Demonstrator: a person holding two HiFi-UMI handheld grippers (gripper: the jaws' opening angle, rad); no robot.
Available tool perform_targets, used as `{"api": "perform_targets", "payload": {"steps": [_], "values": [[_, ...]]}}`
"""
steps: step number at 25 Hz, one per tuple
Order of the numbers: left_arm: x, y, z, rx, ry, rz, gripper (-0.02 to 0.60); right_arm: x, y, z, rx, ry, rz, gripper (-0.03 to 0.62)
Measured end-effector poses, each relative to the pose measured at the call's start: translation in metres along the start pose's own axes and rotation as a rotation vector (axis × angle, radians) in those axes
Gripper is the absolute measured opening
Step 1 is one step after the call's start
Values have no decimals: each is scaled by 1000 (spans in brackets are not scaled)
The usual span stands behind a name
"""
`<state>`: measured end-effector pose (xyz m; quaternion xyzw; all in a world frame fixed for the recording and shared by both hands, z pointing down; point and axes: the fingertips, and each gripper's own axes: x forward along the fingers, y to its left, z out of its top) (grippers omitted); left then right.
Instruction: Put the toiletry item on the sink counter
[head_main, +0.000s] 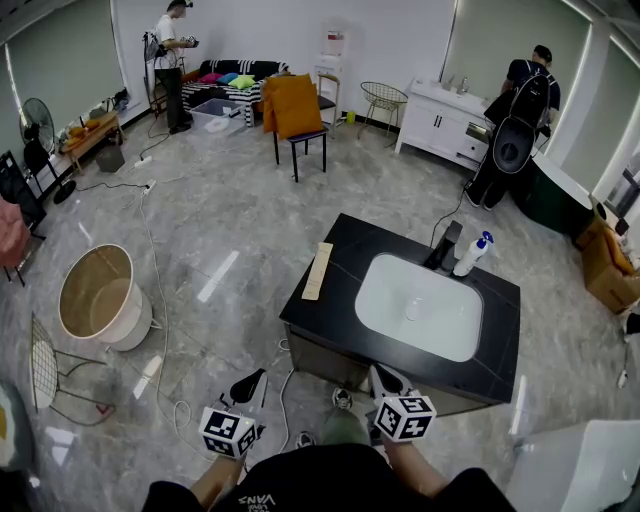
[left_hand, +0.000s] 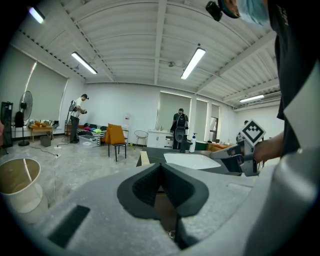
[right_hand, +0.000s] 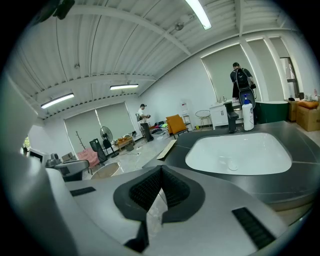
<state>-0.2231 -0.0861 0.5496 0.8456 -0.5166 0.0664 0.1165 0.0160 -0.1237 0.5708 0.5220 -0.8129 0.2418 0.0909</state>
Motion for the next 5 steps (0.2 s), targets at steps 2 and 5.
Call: {"api": "perform_targets", "payload": {"steps": [2,5], "values": [[1,0,0,2,-1,-3,9,1,0,-1,0,2,-1,-2],[3,1,-1,5,-1,-7,9,2,0,-2,1,2,-4,-2]]}}
